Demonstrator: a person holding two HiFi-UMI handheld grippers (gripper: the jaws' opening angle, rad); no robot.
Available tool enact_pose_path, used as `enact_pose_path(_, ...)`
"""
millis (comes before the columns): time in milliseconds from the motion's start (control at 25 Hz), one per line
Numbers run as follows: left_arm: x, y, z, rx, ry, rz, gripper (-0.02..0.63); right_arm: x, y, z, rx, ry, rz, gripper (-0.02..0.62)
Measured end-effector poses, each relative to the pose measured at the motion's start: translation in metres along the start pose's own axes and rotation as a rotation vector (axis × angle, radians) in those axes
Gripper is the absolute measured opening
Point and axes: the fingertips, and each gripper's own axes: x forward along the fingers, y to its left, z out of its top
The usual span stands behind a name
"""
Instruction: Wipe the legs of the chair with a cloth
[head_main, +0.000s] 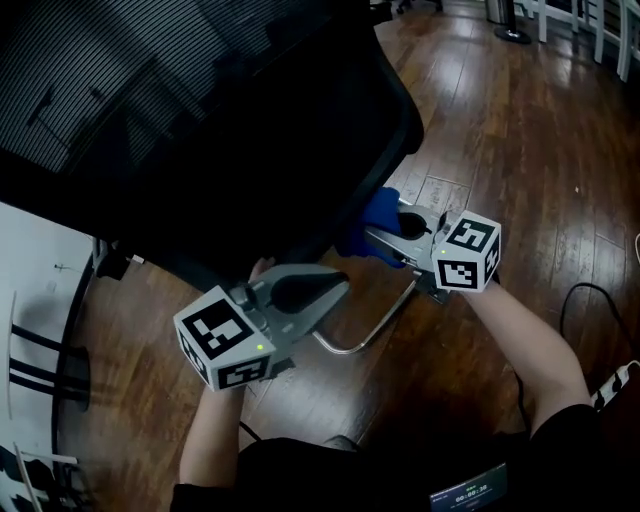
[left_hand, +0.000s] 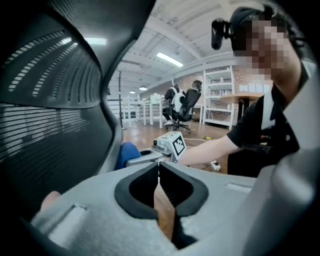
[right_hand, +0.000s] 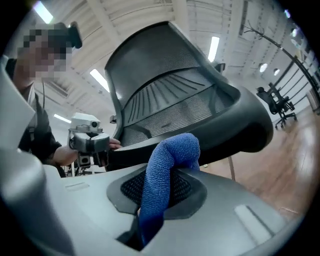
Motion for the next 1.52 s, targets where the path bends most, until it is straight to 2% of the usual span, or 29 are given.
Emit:
enact_pose_path(80,-0.027,0.008,-0.012,-0.012,-0.028,0.026,0.002,0.012,0.031,-0.002,-0.061,0.006,0.067,0.057)
enact_pose_path(160,-0.056,0.020,-0.033,-0.012,-0.011,0.058,0.000,0.027,0.065,-0.004,-0.111,0.001,0.140,0.057)
enact_pose_path(320,-0.134,0.054,-0.072,-0.118,0.021,0.142,0.000,0.038,0.119,-0.002,-0.199,-0.026,0.262,0.055)
enact_pose_path(440,-0.193,0.081,-0.100,-0.188,0.049,0.255,0.000,0.031,0.123,-0.004,-0.206,-0.029,0.297,0.057)
enact_pose_path(520,-0.218,0.089,-0.103,-0.199,-0.002,0.307,0.000,0.025,0.110,-0.006,-0.196,-0.016,0.287,0.057)
enact_pose_path(600,-0.214,0.073,-0.087,-0.131,-0.091,0.260,0.000,0.021,0.097,-0.012,-0.201,0.011,0.278,0.057)
enact_pose_path(720,-0.168,0.029,-0.046,0.040,-0.218,0.131,0.000,0.014,0.084,-0.019,-0.224,0.031,0.270,0.057)
enact_pose_path(800,-0.125,0.007,-0.032,0.091,-0.248,0.025,0.000,0.010,0.075,-0.025,-0.265,0.063,0.253,0.057)
enact_pose_path(920,-0.065,-0.014,-0.028,0.128,-0.227,-0.132,0.000,0.007,0.071,-0.029,-0.371,0.124,0.240,0.060)
enact_pose_path(1040,-0.032,-0.009,-0.015,0.158,-0.203,-0.128,0.000,0.010,0.081,-0.025,-0.494,0.178,0.270,0.063)
enact_pose_path(1120,-0.017,0.001,-0.010,0.160,-0.174,-0.109,0.000,0.015,0.081,-0.018,-0.530,0.156,0.271,0.070)
enact_pose_path(1200,-0.005,0.007,-0.018,0.195,-0.076,-0.089,0.000,0.016,0.081,-0.015,-0.513,0.115,0.290,0.067)
enact_pose_path(1320,0.003,0.010,-0.039,0.300,0.094,-0.048,0.000,0.015,0.083,-0.013,-0.455,0.097,0.322,0.067)
enact_pose_path(1360,0.003,0.009,-0.041,0.315,0.105,-0.052,0.000,0.016,0.084,-0.014,-0.455,0.102,0.326,0.067)
enact_pose_path(1520,-0.012,-0.002,-0.036,0.303,0.026,-0.110,0.000,0.017,0.093,-0.018,-0.497,0.130,0.331,0.063)
